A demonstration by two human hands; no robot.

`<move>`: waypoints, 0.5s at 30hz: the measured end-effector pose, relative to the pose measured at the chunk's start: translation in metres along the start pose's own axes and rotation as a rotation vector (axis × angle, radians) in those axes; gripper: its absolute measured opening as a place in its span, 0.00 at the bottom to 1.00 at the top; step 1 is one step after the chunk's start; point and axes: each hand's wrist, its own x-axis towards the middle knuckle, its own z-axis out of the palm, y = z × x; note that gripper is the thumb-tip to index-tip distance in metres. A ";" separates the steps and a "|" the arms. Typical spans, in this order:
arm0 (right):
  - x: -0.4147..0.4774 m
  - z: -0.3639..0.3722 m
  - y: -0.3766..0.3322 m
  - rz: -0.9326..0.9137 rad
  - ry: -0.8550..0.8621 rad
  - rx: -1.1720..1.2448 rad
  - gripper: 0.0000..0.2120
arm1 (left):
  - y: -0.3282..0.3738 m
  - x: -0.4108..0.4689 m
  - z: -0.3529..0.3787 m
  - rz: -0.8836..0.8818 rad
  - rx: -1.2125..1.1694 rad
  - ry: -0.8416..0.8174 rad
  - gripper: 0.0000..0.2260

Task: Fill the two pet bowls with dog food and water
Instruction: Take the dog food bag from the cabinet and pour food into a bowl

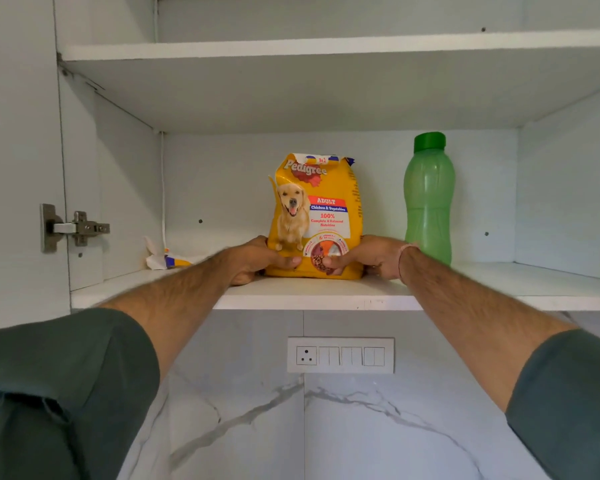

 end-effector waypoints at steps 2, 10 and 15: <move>-0.016 0.000 0.001 -0.026 -0.018 0.031 0.27 | 0.001 -0.011 -0.002 0.017 -0.020 -0.032 0.42; -0.054 0.015 -0.003 -0.122 -0.034 0.105 0.53 | 0.007 -0.051 0.000 0.021 -0.013 0.045 0.20; -0.070 0.023 -0.007 -0.153 -0.033 0.155 0.59 | 0.013 -0.084 0.002 0.028 -0.034 0.081 0.12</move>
